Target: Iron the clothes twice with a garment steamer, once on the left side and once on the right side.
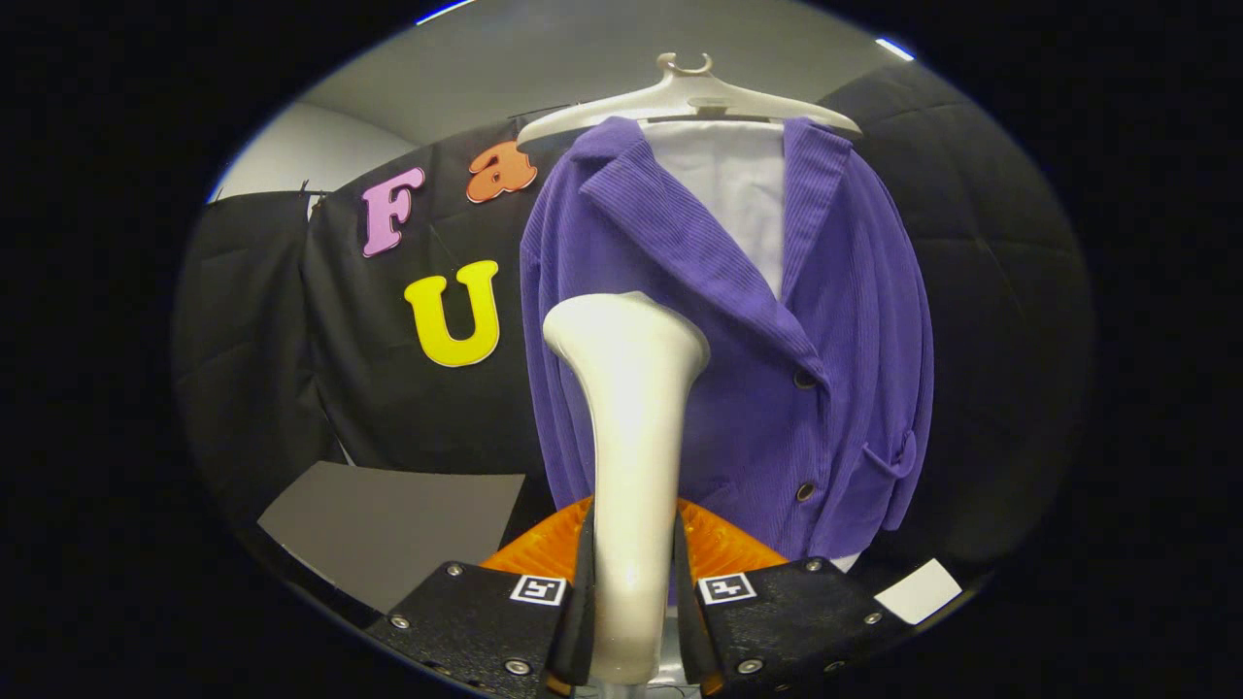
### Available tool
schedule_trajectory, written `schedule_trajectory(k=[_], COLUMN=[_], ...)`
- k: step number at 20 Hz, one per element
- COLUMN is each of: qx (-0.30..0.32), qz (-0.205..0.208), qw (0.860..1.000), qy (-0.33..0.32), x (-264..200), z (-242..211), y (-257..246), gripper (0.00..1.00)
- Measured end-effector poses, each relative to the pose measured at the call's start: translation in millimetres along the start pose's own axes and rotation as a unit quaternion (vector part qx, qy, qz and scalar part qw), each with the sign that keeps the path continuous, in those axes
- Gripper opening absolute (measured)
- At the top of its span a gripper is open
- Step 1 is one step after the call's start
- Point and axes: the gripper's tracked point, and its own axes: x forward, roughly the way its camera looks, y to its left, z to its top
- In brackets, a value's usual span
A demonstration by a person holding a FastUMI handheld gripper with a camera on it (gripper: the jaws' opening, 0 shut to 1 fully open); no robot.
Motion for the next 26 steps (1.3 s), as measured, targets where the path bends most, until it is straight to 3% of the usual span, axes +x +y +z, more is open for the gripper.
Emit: schedule_trajectory(k=[15,26], qx=[0.031,0.039], qz=[-0.038,-0.067], qw=[0.994,0.978], qy=[0.102,0.192], x=[3,24], z=[-142,-251], y=[-28,-50], gripper=[0.35,0.35])
